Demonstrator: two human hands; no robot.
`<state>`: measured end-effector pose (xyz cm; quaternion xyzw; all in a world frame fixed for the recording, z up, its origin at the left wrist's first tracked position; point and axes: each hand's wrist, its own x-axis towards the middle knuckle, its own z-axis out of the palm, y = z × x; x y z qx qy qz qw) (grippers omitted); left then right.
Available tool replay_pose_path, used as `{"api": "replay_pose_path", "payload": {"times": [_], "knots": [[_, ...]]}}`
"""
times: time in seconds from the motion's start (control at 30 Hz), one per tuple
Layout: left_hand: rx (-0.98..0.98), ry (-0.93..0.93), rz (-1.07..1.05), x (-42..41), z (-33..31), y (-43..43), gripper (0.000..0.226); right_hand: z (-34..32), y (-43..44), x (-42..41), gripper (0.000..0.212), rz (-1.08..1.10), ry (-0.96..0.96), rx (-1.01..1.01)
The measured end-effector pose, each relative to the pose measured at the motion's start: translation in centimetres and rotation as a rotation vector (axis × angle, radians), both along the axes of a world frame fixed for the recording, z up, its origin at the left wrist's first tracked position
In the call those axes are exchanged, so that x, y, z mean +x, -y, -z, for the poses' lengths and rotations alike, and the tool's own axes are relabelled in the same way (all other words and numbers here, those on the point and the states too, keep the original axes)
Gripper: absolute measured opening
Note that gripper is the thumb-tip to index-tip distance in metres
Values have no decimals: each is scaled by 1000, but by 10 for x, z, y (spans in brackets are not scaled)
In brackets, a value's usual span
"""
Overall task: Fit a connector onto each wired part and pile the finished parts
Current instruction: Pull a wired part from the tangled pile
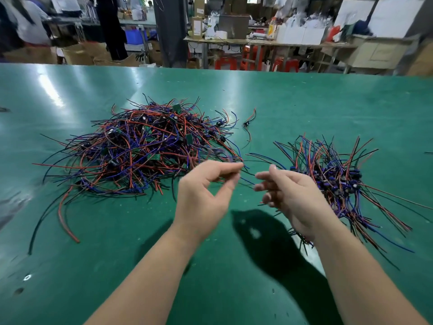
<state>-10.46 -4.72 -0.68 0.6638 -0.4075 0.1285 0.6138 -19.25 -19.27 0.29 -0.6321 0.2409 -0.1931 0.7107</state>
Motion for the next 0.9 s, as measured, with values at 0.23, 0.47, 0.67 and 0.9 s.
{"api": "replay_pose_path", "payload": {"times": [0.23,0.47,0.67,0.9], "knots": [[204,142,321,-25,9,7,17,-8,-5,0,22,-18,268,296],[101,-523,344,-25,3,7,9,-11,-3,-5,27,-88,283,291],[14,-771,332,-16,-9,8,27,-10,-15,-4,33,-270,257,310],[-77,-938,514,-17,-8,8,26,-5,-18,-5,23,-391,227,404]]}}
